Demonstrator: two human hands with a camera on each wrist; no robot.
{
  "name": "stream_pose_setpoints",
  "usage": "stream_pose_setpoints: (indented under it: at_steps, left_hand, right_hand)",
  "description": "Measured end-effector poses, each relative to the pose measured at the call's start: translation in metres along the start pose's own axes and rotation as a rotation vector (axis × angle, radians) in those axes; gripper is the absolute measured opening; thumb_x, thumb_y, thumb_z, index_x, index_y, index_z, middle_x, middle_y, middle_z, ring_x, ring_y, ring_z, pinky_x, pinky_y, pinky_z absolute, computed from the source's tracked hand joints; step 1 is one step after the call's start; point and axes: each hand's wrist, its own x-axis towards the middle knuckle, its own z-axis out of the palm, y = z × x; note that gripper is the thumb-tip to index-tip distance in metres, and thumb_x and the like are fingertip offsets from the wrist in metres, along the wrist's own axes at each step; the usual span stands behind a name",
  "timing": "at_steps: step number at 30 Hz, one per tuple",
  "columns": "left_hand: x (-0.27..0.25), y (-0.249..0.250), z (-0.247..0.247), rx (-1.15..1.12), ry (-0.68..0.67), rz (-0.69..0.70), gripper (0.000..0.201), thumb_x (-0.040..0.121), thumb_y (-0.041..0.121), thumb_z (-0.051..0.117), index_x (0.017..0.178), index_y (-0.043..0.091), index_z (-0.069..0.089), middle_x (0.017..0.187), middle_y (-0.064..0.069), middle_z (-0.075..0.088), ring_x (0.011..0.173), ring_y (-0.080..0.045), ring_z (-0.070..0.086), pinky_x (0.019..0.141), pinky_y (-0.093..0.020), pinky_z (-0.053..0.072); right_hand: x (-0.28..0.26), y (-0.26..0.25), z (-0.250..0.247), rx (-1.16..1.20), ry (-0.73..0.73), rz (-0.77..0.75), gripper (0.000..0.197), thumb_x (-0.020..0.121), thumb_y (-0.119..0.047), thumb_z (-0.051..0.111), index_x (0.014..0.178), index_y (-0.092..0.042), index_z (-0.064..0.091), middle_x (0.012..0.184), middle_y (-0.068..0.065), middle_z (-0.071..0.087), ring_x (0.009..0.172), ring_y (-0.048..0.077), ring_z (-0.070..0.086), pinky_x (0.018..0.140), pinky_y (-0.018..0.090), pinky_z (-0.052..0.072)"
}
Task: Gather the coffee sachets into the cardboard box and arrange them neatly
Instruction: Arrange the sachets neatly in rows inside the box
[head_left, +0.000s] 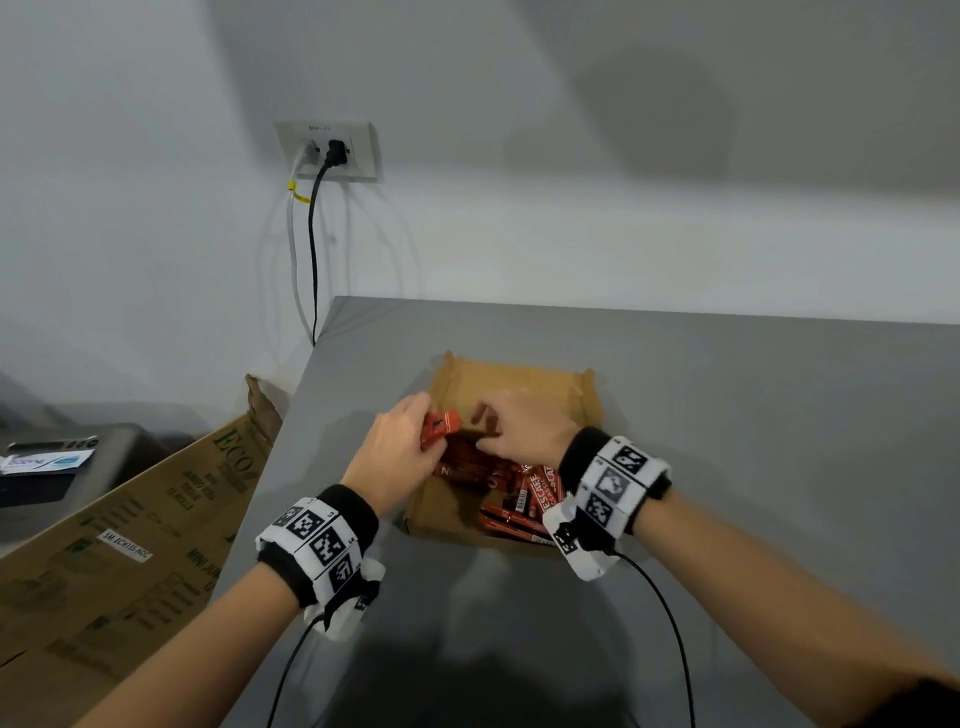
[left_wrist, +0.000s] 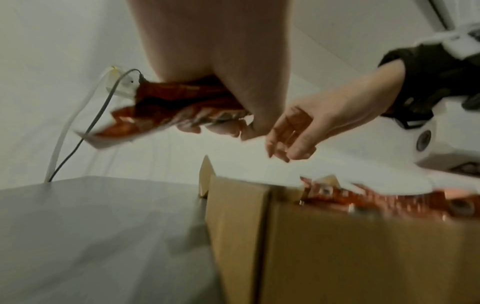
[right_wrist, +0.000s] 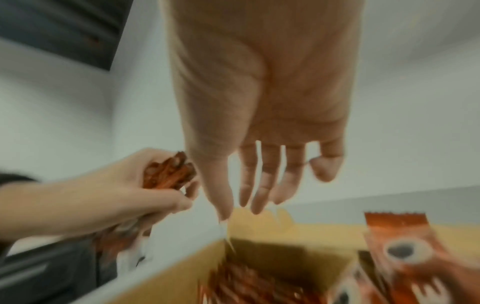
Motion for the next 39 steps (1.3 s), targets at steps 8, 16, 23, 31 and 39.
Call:
stream_pose_setpoints:
  at_steps: [8, 16, 23, 31, 39]
  left_hand:
    - [0.014, 0.044, -0.001, -0.668, 0.284, -0.063, 0.013, 0.095, 0.016, 0.049, 0.091, 0.005, 0.045, 0.069, -0.004, 0.056, 0.062, -0.009, 0.055, 0.062, -0.022, 0.046]
    - [0.008, 0.036, 0.009, -0.933, 0.032, -0.197, 0.025, 0.091, 0.009, 0.054, 0.115, 0.003, 0.054, 0.107, -0.005, 0.066, 0.102, -0.011, 0.063, 0.088, -0.018, 0.047]
    - [0.005, 0.033, 0.009, -0.854, 0.078, -0.212, 0.016, 0.094, 0.012, 0.050, 0.110, 0.013, 0.054, 0.097, 0.001, 0.066, 0.092, -0.005, 0.064, 0.082, -0.017, 0.048]
    - [0.005, -0.003, -0.001, -0.011, 0.061, -0.240, 0.009, 0.094, 0.011, 0.047, 0.100, 0.007, 0.044, 0.087, -0.002, 0.045, 0.069, -0.017, 0.046, 0.063, -0.026, 0.038]
    - [0.003, 0.002, 0.006, -0.221, -0.134, -0.426, 0.008, 0.093, 0.012, 0.048, 0.089, 0.006, 0.044, 0.072, -0.003, 0.051, 0.057, -0.012, 0.049, 0.045, -0.015, 0.036]
  right_hand:
    - [-0.018, -0.018, 0.028, 0.575, 0.121, -0.228, 0.041, 0.093, -0.018, 0.056, 0.131, -0.011, 0.045, 0.113, -0.004, 0.061, 0.085, -0.012, 0.056, 0.081, 0.006, 0.045]
    - [-0.023, -0.007, 0.024, 0.496, 0.068, -0.160, 0.040, 0.098, -0.027, 0.044, 0.136, -0.015, 0.038, 0.112, -0.007, 0.059, 0.073, -0.007, 0.058, 0.073, 0.009, 0.048]
    - [-0.027, 0.004, 0.025, 0.478, 0.125, -0.094, 0.030, 0.093, -0.032, 0.053, 0.115, -0.015, 0.062, 0.114, -0.004, 0.065, 0.091, 0.003, 0.061, 0.086, 0.022, 0.051]
    - [-0.046, 0.073, 0.009, -0.065, 0.335, 0.408, 0.026, 0.089, -0.019, 0.057, 0.111, -0.007, 0.050, 0.112, 0.009, 0.048, 0.094, 0.022, 0.054, 0.083, 0.029, 0.049]
    - [-0.035, 0.073, 0.008, 0.038, 0.330, 0.385, 0.023, 0.092, -0.012, 0.053, 0.113, -0.003, 0.051, 0.113, 0.009, 0.048, 0.088, 0.014, 0.044, 0.078, 0.021, 0.037]
